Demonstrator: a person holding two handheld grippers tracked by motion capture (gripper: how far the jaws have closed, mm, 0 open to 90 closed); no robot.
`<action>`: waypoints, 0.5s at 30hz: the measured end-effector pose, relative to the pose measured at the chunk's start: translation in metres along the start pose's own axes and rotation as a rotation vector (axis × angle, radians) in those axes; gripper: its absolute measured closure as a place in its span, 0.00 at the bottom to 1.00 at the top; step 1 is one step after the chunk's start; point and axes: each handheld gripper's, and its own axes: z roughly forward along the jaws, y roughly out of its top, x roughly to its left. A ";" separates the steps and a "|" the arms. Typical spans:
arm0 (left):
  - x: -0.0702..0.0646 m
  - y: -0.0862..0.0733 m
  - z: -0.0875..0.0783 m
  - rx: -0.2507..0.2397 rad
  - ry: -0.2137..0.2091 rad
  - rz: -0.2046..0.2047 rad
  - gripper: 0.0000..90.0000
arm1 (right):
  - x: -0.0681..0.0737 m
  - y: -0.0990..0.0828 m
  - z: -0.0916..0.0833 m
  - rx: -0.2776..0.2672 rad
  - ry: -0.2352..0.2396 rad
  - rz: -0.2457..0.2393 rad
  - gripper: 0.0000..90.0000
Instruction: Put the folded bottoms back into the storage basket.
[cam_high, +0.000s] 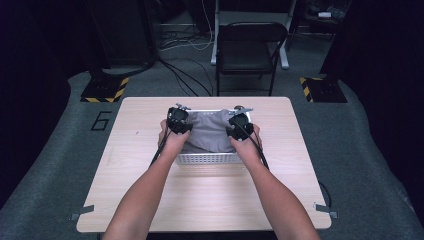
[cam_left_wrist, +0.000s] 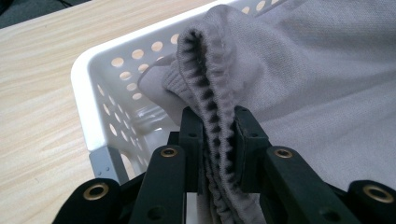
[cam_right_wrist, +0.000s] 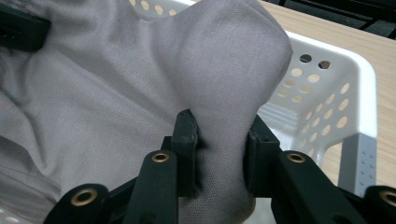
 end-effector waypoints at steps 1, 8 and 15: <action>0.000 0.000 0.001 0.001 0.002 0.001 0.85 | 0.001 0.000 0.001 0.003 -0.003 0.002 0.77; 0.000 -0.002 0.006 0.029 0.006 -0.002 0.83 | 0.003 0.000 0.006 0.014 0.002 -0.012 0.77; 0.004 -0.007 0.005 0.049 0.023 -0.009 0.76 | 0.009 -0.002 0.011 0.022 0.000 -0.034 0.77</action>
